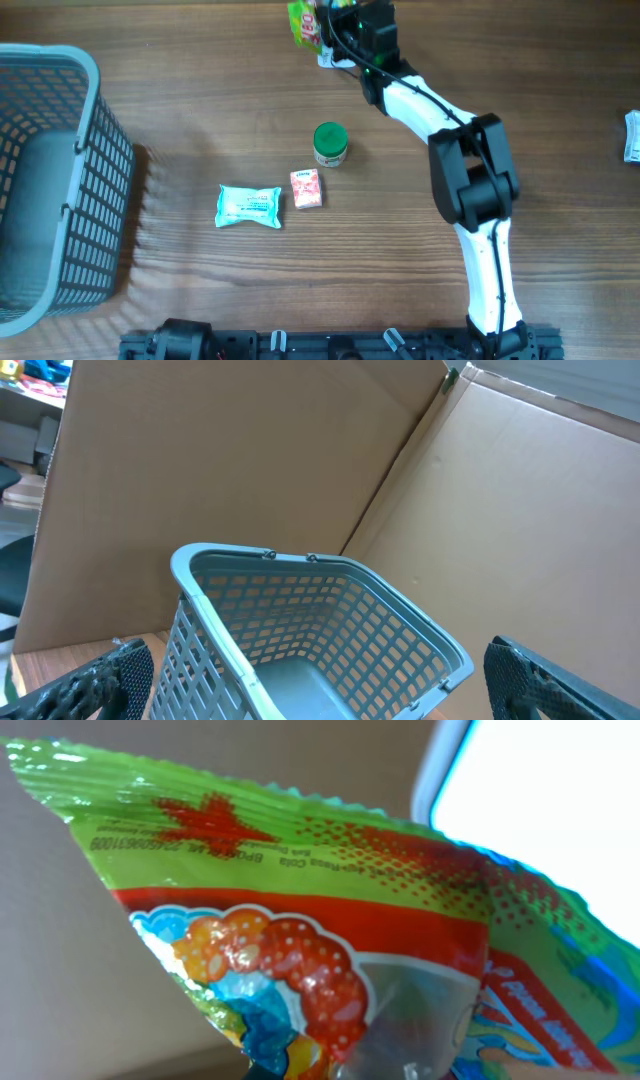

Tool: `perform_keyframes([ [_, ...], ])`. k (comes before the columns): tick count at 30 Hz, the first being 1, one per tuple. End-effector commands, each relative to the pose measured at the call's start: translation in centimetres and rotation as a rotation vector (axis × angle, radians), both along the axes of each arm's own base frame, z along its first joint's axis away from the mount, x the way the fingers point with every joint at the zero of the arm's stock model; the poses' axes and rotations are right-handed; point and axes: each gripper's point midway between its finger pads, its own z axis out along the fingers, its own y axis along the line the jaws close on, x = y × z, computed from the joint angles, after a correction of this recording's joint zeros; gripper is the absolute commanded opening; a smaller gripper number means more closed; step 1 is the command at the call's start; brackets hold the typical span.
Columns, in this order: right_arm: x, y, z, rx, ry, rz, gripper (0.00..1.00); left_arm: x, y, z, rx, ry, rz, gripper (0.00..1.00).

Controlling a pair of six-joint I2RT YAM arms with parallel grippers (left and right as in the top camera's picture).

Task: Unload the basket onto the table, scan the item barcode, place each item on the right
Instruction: 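Carry the Haribo bag up to the white scanner, then move the Haribo bag right and release it at the table edge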

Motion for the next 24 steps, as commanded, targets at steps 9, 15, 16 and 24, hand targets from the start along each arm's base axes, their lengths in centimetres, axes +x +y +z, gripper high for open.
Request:
perform_keyframes([
  [9, 0.6, -1.1, 7.1, -0.217, -0.171, 0.063, 0.05, 0.1, 0.0, 0.0, 0.007, 0.004, -0.005, 1.0],
  [15, -6.3, -17.5, 17.1, -0.549, 0.053, -0.256, 0.05, 0.1, 0.0, 0.0, 0.007, 0.005, -0.004, 1.0],
  [16, -8.2, -21.8, 17.3, -0.586, 0.144, -0.338, 0.05, 0.1, 0.0, 0.0, 0.007, 0.005, -0.005, 1.0],
  [24, -22.3, -49.4, 4.8, -0.878, 0.876, -0.509, 0.05, 0.1, 0.0, 0.0, 0.007, 0.004, -0.005, 1.0],
])
